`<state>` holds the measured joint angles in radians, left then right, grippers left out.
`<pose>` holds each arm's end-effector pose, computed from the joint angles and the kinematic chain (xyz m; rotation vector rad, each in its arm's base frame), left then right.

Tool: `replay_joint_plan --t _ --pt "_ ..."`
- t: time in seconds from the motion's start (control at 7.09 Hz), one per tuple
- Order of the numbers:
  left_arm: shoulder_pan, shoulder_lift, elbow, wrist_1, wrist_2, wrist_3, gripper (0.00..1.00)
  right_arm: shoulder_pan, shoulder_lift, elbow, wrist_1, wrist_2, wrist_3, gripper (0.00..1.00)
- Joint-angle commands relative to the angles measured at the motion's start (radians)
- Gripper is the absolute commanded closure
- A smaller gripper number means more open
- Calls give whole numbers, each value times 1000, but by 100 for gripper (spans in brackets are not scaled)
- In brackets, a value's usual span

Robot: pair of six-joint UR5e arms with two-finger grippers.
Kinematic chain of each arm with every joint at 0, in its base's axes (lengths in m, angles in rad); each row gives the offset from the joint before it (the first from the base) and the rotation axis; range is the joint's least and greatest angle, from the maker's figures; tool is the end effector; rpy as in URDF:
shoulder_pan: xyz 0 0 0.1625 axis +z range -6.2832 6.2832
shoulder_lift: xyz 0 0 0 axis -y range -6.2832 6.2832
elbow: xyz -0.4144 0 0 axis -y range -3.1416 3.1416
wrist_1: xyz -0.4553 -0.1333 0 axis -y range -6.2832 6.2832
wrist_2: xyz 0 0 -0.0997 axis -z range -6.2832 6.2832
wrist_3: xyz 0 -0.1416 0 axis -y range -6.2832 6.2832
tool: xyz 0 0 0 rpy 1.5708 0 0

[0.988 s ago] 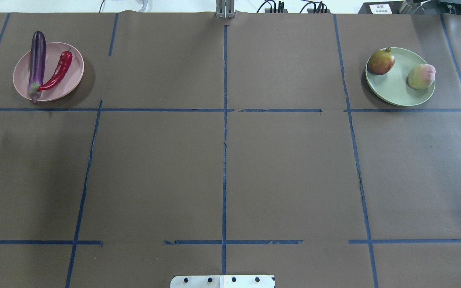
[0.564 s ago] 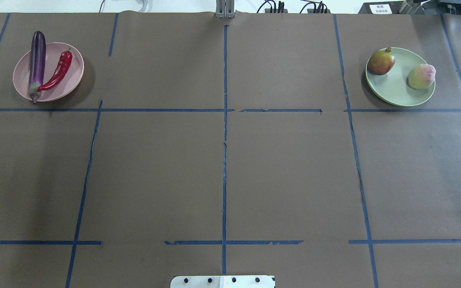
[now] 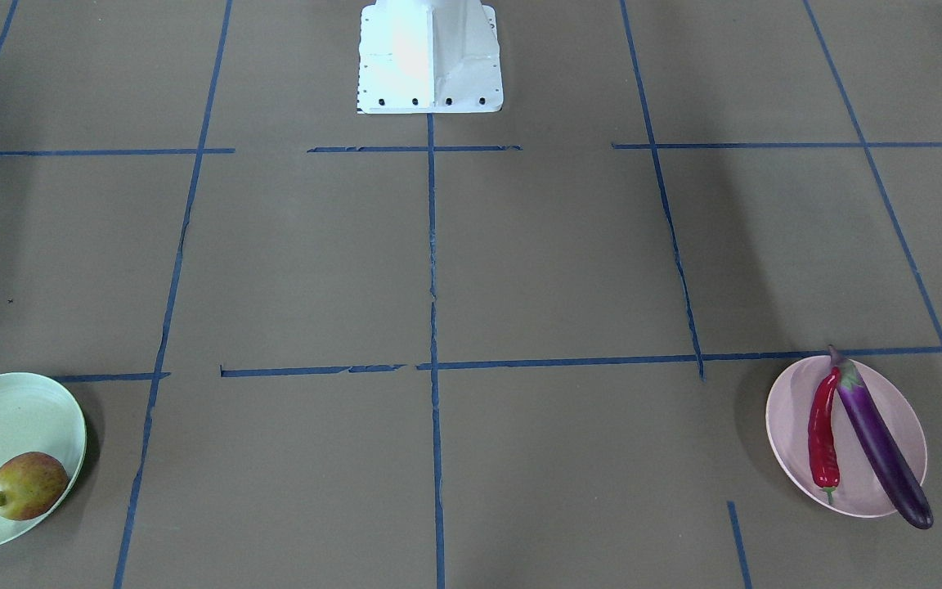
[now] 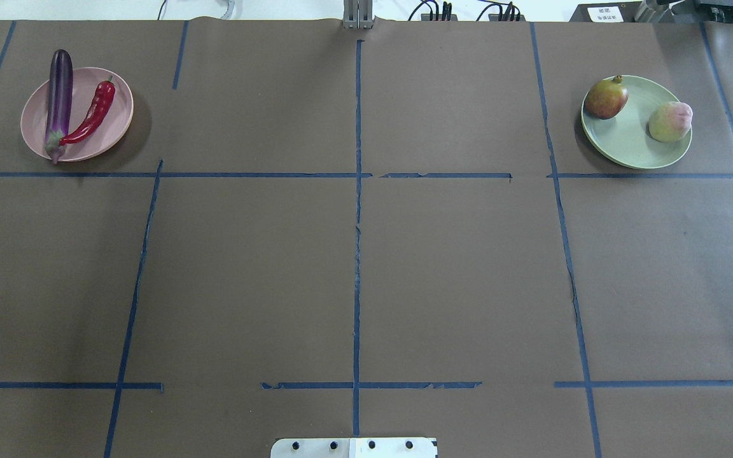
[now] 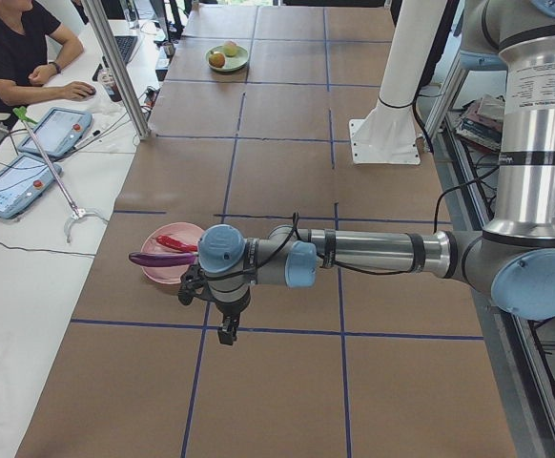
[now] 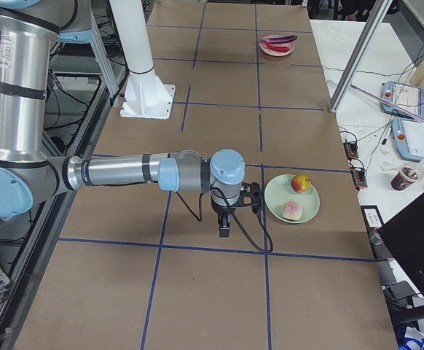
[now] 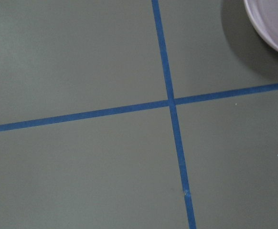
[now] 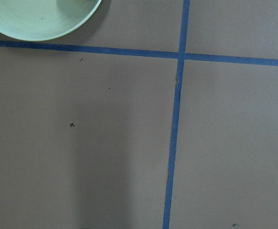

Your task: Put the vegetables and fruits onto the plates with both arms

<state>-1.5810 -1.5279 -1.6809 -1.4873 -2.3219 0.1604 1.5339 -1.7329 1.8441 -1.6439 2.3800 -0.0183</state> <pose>-0.0421 -0.5341 0.6511 0.0486 0.7503 0.1369 0.0128 -0.4898 0.6148 0.0285 -0.8096 -0.0676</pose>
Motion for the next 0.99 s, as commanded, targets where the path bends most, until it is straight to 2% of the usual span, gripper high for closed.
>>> replay_joint_plan --t 0.0,0.14,0.42,0.85 --pt "-14 140 -164 89 7 45 0 0 -2 0 -1 5 0 0" --pt "-14 150 -143 -24 -4 33 0 0 -4 0 -1 8 0 0" --pt "-8 137 -152 -7 -45 33 0 0 -11 0 -1 13 1 0" --pt "-10 146 -169 -7 -37 42 0 0 -17 1 3 13 1 0"
